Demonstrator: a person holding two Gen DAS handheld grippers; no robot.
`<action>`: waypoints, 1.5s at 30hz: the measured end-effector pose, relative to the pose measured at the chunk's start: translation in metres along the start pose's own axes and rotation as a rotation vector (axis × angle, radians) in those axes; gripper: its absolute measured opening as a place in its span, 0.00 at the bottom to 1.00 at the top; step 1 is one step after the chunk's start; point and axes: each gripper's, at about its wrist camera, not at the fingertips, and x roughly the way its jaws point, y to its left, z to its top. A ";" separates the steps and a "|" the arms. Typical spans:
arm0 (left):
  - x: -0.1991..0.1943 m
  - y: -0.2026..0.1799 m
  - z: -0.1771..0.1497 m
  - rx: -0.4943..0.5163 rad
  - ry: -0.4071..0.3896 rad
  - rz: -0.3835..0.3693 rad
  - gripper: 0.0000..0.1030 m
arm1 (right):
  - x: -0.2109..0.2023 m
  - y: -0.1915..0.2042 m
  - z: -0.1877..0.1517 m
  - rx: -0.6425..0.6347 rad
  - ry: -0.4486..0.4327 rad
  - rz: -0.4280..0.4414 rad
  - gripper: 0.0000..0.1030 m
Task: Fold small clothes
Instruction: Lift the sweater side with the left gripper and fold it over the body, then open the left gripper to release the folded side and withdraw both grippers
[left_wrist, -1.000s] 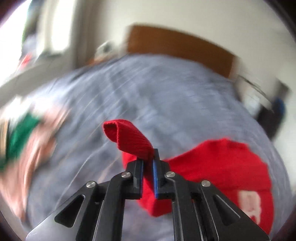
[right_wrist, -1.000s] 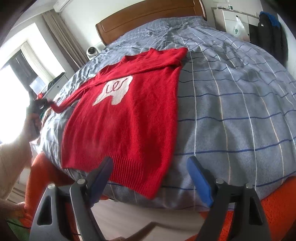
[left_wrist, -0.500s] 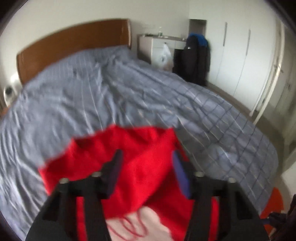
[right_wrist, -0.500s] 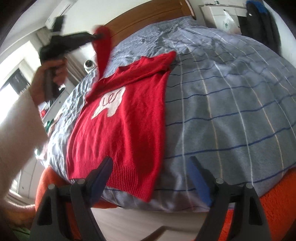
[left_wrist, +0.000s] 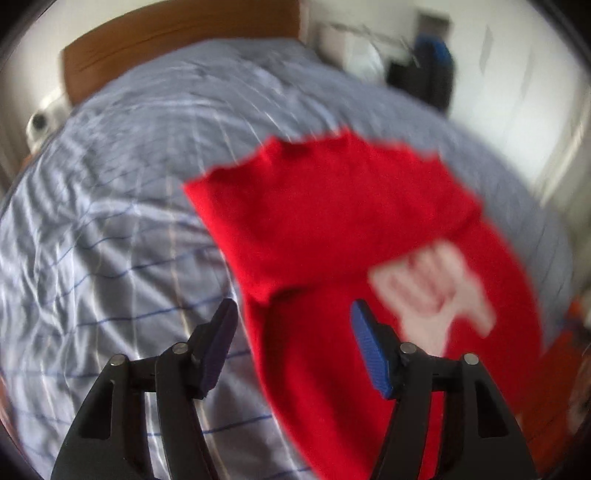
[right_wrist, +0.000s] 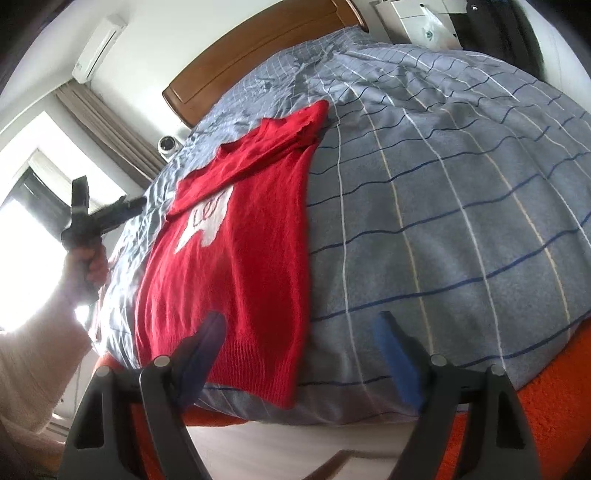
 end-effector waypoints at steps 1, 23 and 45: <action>0.001 -0.006 -0.003 0.019 0.002 0.031 0.64 | 0.002 0.000 0.000 -0.001 0.005 -0.005 0.79; -0.024 0.069 -0.040 -0.407 -0.215 0.086 0.76 | 0.009 -0.008 -0.001 0.028 0.027 -0.023 0.79; 0.043 0.069 -0.044 -0.516 0.028 0.263 0.93 | 0.015 -0.006 -0.002 0.014 0.043 -0.022 0.79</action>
